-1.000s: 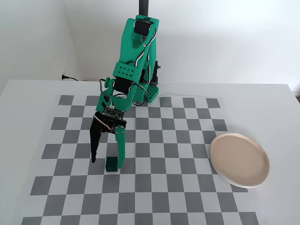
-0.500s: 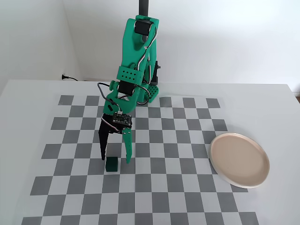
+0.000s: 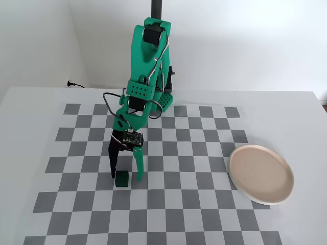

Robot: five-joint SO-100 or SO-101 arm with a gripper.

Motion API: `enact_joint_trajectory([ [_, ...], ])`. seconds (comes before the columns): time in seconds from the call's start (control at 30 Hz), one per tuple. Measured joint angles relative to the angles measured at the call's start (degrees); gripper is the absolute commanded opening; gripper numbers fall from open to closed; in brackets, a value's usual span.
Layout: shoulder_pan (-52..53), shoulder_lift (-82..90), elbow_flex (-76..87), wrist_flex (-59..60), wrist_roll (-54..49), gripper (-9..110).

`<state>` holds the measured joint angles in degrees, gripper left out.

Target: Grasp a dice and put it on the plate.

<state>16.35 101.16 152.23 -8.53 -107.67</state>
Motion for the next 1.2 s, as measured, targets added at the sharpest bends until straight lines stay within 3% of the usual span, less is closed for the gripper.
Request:
enact_joint_trajectory([
  [0.33,1.1,-9.2,-3.4,-7.5,0.0,25],
  [0.87,1.0,-12.8,-4.8,-10.3,0.0,-4],
  [1.2,0.9,-12.7,-4.8,-9.5,0.0,-4],
])
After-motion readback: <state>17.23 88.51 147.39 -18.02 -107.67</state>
